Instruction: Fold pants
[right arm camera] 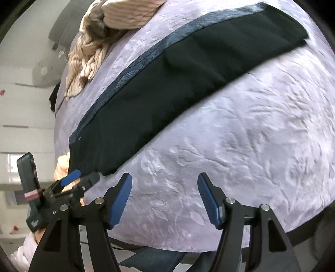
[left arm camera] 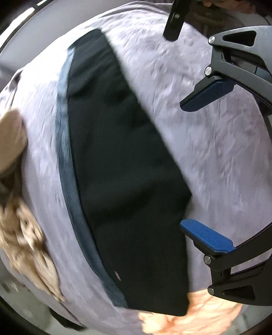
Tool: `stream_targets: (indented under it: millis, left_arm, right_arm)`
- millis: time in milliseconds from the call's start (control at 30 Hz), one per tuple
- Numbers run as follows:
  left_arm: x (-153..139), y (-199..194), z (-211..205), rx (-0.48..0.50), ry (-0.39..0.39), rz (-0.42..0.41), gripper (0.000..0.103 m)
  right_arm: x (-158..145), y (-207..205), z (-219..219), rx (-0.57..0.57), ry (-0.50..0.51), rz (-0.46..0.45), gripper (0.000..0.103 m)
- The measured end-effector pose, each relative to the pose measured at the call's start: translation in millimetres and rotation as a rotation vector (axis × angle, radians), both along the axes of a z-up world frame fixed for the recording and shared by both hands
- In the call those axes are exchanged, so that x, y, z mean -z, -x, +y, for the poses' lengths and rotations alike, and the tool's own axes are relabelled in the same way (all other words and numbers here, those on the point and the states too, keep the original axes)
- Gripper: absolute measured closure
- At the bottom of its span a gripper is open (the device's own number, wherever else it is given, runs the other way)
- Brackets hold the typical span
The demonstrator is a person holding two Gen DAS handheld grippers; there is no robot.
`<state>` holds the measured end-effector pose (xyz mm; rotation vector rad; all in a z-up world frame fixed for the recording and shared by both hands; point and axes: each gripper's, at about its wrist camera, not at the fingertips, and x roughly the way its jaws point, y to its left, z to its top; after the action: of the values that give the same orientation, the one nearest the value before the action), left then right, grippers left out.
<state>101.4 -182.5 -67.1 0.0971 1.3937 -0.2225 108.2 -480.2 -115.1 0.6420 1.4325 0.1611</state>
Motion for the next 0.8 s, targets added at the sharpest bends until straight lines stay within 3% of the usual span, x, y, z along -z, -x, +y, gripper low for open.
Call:
stream_targets:
  millis: [133, 333, 600, 733, 800]
  left_arm:
    - [-8.2, -2.6, -28.0, 0.067, -0.01, -0.015, 0.0]
    - [-11.3, -34.4, -58.2, 0.07, -0.002, -0.021, 0.0]
    - [9.3, -82.5, -119.2, 0.033, -0.033, -0.042, 0.0]
    - [25.5, -103.5, -145.5, -0.002, -0.035, -0.038, 0.0]
    - [34.1, -112.4, -160.0, -0.01, -0.051, -0.045, 0.0]
  right_arm:
    - [1.9, 9.4, -24.9, 0.07, -0.013, -0.002, 0.034]
    - [4.2, 8.0, -71.2, 0.12, -0.022, -0.03, 0.034]
    - [8.9, -36.5, -176.8, 0.312, -0.052, -0.11, 0.034]
    - [28.7, -66.5, -229.7, 0.437, -0.071, -0.119, 0.055]
    - [43.1, -77.6, -248.7, 0.494, -0.097, -0.108, 0.057]
